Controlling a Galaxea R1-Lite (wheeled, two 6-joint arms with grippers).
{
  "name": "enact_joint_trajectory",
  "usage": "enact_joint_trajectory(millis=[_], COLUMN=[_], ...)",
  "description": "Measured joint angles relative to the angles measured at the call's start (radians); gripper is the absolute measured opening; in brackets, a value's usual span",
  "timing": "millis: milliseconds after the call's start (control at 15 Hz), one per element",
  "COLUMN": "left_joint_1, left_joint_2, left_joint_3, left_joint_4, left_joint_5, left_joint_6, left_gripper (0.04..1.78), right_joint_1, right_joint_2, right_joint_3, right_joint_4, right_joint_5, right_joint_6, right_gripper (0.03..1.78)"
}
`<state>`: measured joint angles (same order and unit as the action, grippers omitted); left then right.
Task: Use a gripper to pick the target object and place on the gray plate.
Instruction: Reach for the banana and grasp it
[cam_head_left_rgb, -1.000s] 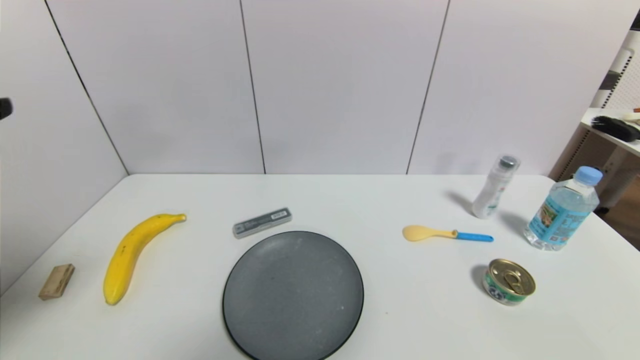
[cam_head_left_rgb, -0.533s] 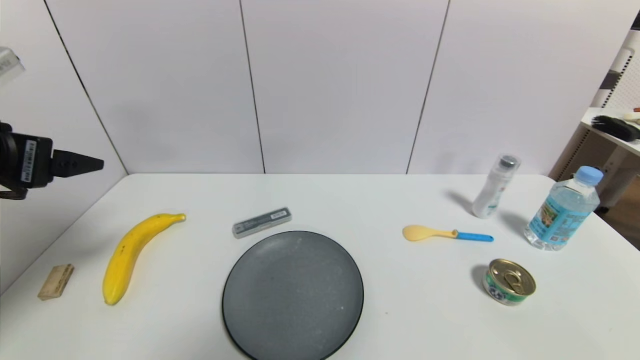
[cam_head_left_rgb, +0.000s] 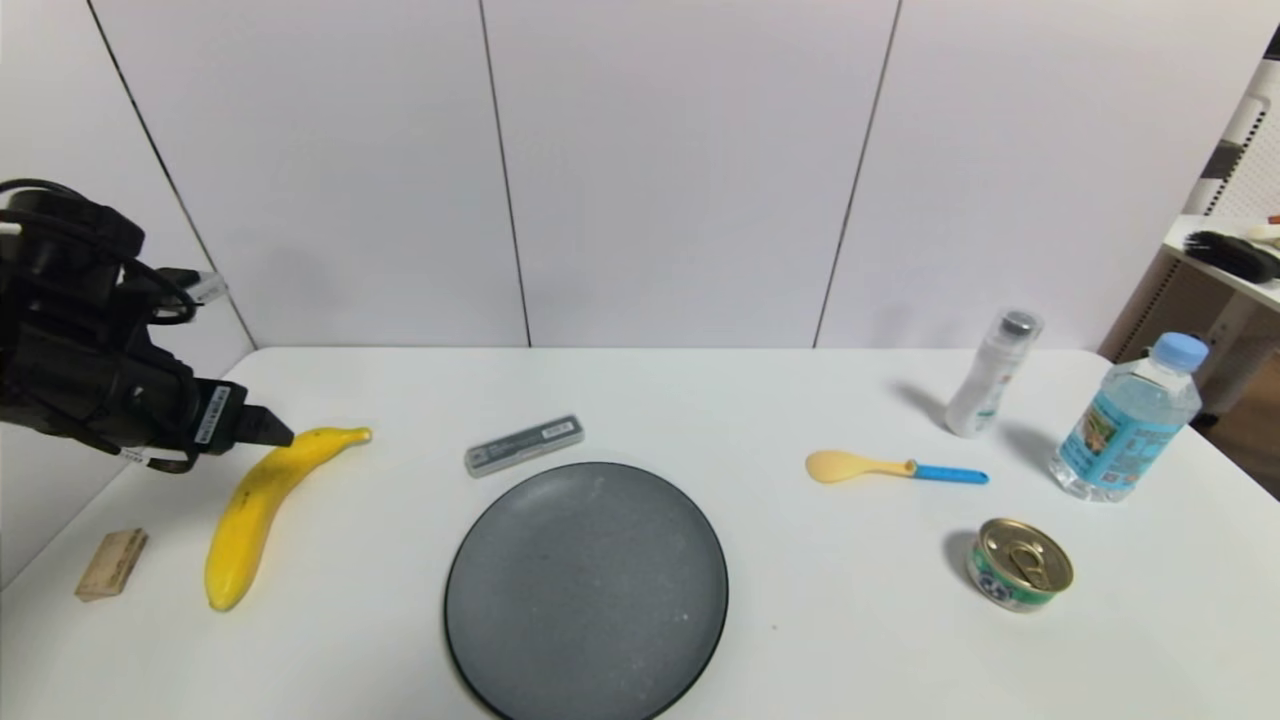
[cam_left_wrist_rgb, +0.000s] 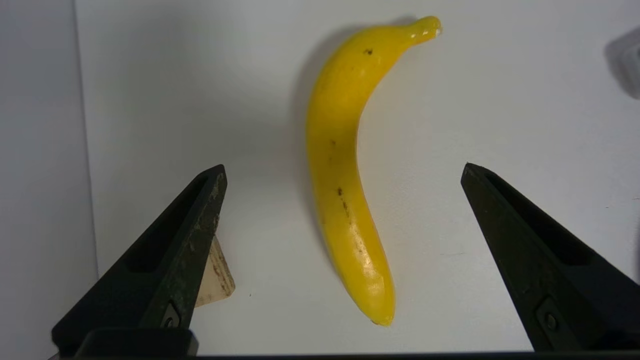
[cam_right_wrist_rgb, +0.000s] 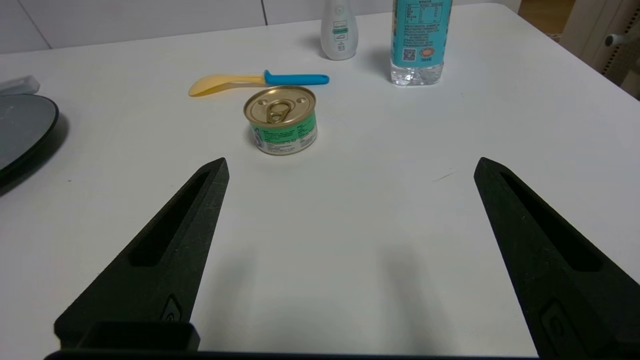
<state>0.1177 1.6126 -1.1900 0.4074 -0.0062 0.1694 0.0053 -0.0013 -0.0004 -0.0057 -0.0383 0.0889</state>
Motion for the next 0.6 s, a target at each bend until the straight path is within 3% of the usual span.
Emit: enact_joint_trajectory(millis=[600], left_joint_1=[0.023], left_joint_2=[0.210], left_joint_3=[0.010], left_joint_4=[0.001], left_joint_5=[-0.004], left_joint_6=[-0.009], left_gripper=[1.69], right_joint_1=[0.000], right_joint_2=[0.000], right_joint_3=[0.000], right_joint_4=[0.000], right_joint_5=[0.000], right_joint_6=[0.000], right_gripper=[1.70])
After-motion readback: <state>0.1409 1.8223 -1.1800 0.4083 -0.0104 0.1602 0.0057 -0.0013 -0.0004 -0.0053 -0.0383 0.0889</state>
